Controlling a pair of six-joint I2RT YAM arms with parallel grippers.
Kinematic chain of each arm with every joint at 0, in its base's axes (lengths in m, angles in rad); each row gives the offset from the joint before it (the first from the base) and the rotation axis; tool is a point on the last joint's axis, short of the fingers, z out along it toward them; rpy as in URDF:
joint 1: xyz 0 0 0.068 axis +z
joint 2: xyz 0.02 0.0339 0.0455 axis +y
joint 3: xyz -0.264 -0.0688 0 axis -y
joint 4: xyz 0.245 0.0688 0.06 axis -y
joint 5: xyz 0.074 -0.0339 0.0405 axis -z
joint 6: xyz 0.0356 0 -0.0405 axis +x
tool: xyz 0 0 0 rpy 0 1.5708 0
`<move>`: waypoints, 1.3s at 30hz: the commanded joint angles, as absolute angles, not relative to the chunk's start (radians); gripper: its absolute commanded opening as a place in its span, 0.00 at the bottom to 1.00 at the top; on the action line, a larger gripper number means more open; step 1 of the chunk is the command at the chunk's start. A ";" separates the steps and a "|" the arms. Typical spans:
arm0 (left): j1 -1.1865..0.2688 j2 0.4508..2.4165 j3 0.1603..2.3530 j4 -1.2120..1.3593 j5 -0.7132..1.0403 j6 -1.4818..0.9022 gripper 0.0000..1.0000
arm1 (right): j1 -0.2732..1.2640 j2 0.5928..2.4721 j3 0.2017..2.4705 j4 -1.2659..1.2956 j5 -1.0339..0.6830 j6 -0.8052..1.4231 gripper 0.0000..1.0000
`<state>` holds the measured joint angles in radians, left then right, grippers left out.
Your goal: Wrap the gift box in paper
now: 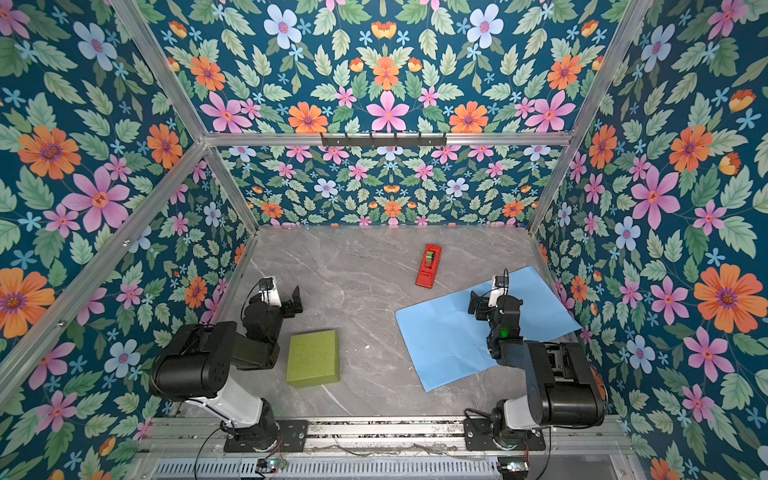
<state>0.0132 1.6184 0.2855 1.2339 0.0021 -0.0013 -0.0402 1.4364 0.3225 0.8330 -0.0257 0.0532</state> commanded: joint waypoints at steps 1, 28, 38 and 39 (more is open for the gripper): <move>0.014 1.615 0.287 1.252 0.002 -0.006 1.00 | -0.040 1.434 0.325 0.851 -0.029 0.054 0.99; 0.013 1.542 0.255 1.253 -0.059 -0.027 1.00 | -0.020 1.389 0.325 0.821 0.019 0.046 0.97; 0.011 1.201 0.472 0.465 -0.083 -0.426 0.95 | -0.010 1.020 0.507 0.114 0.041 0.416 0.92; 0.002 1.190 0.494 0.390 -0.031 -0.478 0.94 | 0.005 1.017 0.534 0.054 -0.006 0.456 0.90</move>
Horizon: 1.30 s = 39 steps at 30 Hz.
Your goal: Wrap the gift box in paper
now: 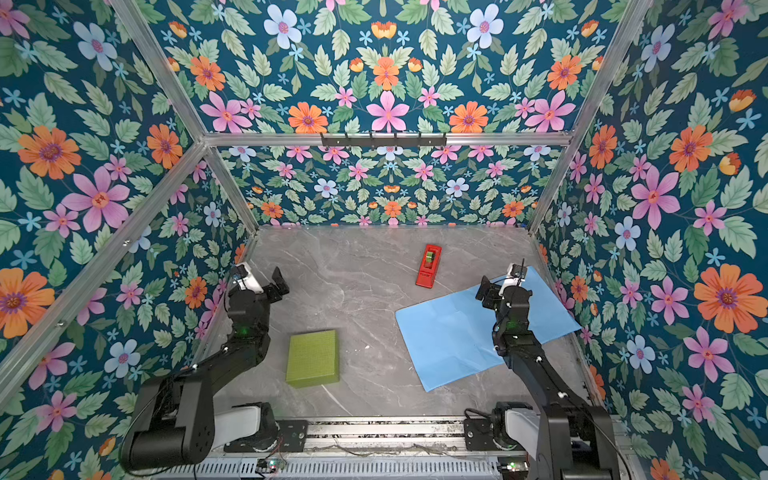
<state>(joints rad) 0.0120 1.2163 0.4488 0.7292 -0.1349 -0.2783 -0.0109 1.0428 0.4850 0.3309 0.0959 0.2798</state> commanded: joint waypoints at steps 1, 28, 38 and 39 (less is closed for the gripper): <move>-0.011 1.178 0.508 0.331 0.007 -0.514 0.93 | 0.034 1.022 0.563 0.003 -0.021 0.478 0.89; -0.235 0.797 0.546 -0.629 0.081 -0.808 0.98 | 0.969 1.807 1.149 -0.009 -0.500 0.871 0.77; -0.233 0.793 0.436 -0.490 0.227 -0.855 0.93 | 0.971 1.963 1.230 0.090 -0.571 0.949 0.65; -0.233 0.800 0.434 -0.462 0.249 -0.855 0.93 | 0.969 1.971 1.237 0.097 -0.566 0.957 0.63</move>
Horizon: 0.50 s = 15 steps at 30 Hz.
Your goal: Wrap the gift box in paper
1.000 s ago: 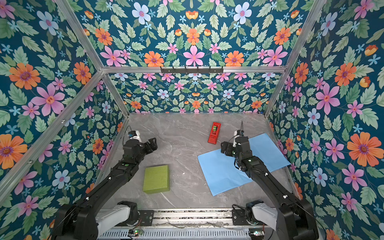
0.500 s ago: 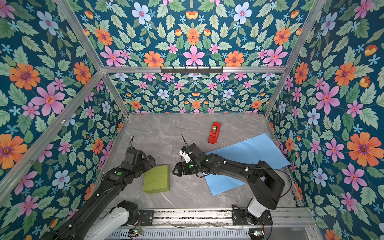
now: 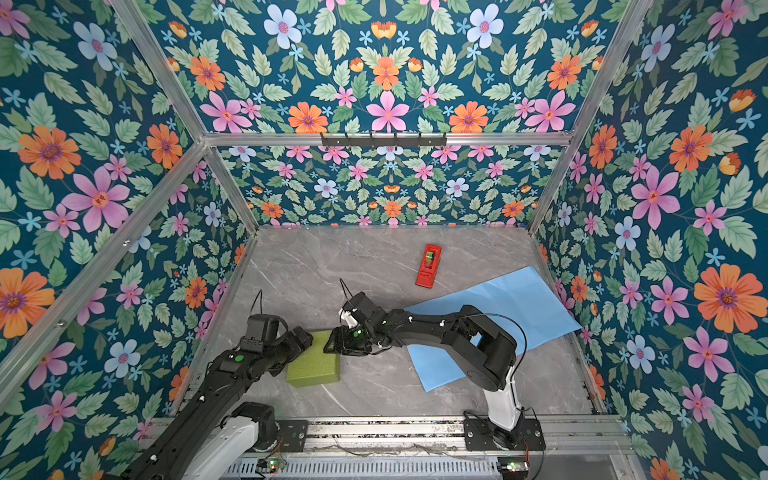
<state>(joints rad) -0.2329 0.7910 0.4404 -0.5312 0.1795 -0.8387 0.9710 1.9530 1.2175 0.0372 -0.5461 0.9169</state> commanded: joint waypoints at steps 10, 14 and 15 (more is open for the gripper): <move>-0.228 1.104 0.540 -0.159 0.293 -0.787 0.93 | 0.855 2.038 1.312 0.130 -0.499 0.974 0.54; -0.177 1.338 0.671 -0.054 0.286 -0.717 0.94 | 0.792 2.107 1.433 0.061 -0.474 0.930 0.55; -0.162 1.395 0.710 -0.033 0.275 -0.707 0.94 | 0.775 2.134 1.473 0.041 -0.471 0.921 0.55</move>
